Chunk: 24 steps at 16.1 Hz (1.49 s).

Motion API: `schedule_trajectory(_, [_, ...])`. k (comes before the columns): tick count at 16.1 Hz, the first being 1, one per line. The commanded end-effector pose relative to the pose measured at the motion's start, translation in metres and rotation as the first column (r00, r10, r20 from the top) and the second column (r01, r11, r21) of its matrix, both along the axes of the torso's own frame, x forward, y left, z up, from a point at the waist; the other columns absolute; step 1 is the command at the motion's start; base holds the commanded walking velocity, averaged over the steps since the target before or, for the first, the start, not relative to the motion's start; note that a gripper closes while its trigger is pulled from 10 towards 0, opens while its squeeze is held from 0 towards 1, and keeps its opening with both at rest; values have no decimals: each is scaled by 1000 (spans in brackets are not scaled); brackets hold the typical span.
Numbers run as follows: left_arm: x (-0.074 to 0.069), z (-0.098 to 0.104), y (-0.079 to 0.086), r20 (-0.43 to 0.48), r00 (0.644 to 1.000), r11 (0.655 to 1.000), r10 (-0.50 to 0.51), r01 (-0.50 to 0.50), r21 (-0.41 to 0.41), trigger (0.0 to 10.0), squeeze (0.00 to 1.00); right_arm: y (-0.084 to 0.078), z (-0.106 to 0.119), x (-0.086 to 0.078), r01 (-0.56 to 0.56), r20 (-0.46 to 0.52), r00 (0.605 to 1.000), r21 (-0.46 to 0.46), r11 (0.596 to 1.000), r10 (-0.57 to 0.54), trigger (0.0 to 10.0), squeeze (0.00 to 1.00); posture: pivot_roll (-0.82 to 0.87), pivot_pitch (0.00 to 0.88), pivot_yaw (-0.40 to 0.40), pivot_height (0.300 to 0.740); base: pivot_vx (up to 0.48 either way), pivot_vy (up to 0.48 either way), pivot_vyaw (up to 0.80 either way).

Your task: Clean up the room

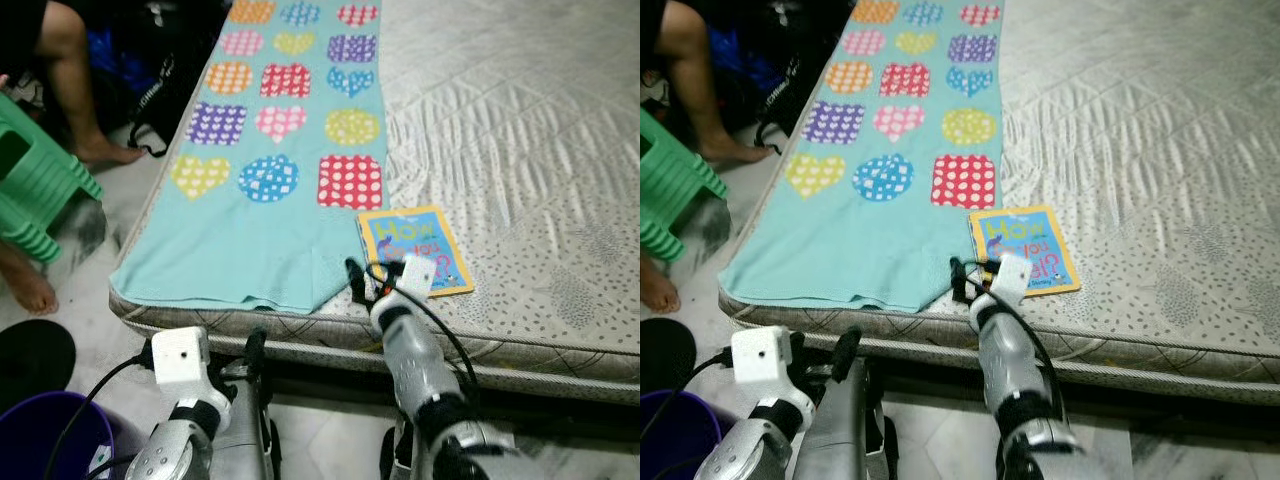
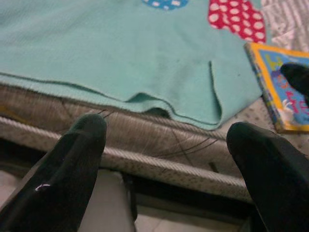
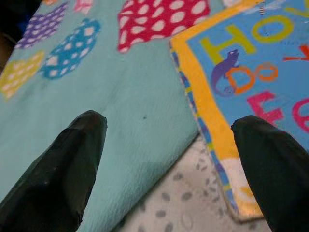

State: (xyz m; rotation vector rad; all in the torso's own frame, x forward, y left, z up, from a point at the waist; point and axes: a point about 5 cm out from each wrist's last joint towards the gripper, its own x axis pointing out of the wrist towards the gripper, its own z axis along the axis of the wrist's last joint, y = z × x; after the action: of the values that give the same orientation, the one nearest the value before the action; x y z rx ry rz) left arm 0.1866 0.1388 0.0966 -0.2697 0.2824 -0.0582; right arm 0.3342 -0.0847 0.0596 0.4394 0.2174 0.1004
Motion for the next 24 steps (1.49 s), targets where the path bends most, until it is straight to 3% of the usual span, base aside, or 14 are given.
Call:
schedule_trajectory(1, [-5,2,1,-6,1000,1000,8,-8,14,10000,0,4,-4,-1,25,-33,999,-9,1000,-26,10000,0,230,247,50,590,0,0,0])
schedule_trajectory(3, [-8,1,1,-21,1000,1000,14,-14,12,10000,0,-4,-1,3,56,-26,998,-99,994,-59,10000,0,223,255,51,590,0,0,0])
schedule_trajectory(7, [-8,0,-3,-37,999,1000,7,-6,2,10000,0,-47,-8,5,196,-50,976,-224,955,-212,10000,0,203,258,50,590,0,0,0])
schedule_trajectory(9, [-7,-1,-3,-47,999,1000,4,-4,-2,10000,0,-54,-15,1,187,-76,972,-335,923,-224,10000,0,200,256,51,590,0,0,0])
schedule_trajectory(10, [-7,-1,-3,-49,999,1000,4,-4,-3,10000,0,-58,-17,-1,208,-94,963,-347,915,-254,10000,0,201,256,53,590,0,0,0])
schedule_trajectory(14, [-9,-4,-3,-75,997,1000,1,-2,-9,10000,0,-53,-31,-9,194,-195,937,-397,897,-289,10000,0,204,252,55,590,0,0,0])
schedule_trajectory(17, [-10,-4,-3,-87,996,1000,-14,12,-29,10000,0,-48,-33,-10,187,-218,932,-400,897,-291,10000,0,202,251,59,590,0,0,0])
schedule_trajectory(20, [-14,-2,-6,-94,994,995,-59,51,-85,10000,0,-37,-41,-15,141,-286,925,-354,925,-251,10000,0,202,250,58,590,0,0,0])
schedule_trajectory(21, [-18,-1,-4,-95,993,994,-73,65,-89,10000,0,-26,-47,-20,97,-343,918,-294,951,-200,10000,0,202,250,58,590,0,0,0])
schedule_trajectory(24, [-21,-2,1,-111,991,995,-75,66,-80,10000,0,-8,-55,-28,32,-412,904,-204,978,-115,10000,0,204,252,59,590,0,0,0])
